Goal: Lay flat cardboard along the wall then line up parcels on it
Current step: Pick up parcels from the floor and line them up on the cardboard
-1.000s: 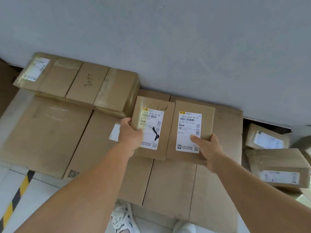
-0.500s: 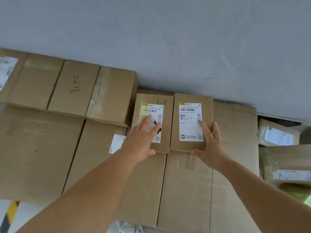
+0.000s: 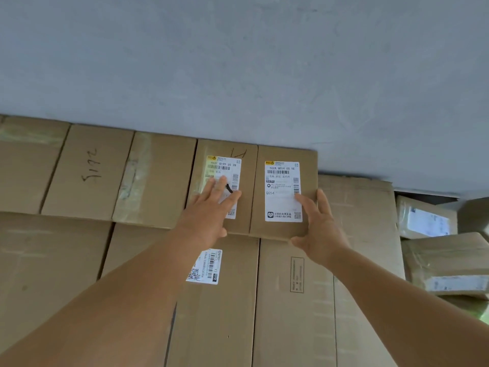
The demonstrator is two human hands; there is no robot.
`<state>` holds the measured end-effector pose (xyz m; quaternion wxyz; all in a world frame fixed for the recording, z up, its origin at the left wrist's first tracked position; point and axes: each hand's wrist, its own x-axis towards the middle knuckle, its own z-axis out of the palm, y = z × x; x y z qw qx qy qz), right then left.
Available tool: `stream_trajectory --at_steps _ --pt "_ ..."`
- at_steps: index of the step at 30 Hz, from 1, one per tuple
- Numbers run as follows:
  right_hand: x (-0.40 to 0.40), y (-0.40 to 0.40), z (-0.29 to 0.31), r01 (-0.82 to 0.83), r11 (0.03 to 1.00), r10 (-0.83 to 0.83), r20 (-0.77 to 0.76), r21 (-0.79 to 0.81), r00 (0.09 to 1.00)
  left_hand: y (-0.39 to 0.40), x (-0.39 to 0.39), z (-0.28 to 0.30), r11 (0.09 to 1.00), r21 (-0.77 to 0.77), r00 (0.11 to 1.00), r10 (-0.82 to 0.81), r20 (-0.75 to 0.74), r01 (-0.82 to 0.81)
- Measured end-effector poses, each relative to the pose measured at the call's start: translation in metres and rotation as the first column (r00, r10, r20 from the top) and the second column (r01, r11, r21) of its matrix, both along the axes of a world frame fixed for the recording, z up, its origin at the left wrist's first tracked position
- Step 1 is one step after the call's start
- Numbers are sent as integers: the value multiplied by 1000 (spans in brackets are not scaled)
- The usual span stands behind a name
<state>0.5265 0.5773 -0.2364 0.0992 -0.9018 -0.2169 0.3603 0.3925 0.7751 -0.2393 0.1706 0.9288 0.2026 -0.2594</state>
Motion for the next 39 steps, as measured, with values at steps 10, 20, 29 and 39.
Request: stream_trajectory --at_steps 10,20,29,39 --pt "2 5 7 -29 999 27 -59 -38 998 -16 14 17 995 69 993 78 -85 -72" --pt "-16 -80 56 228 962 -216 -92 150 972 -135 21 73 862 -232 861 489 140 -452" --pt "-11 -204 100 427 899 -420 -84 98 904 -259 50 113 860 -363 908 411 74 -360" --pt "-31 -331 132 623 777 -626 5 84 780 -362 74 142 883 -429 957 263 120 -189"
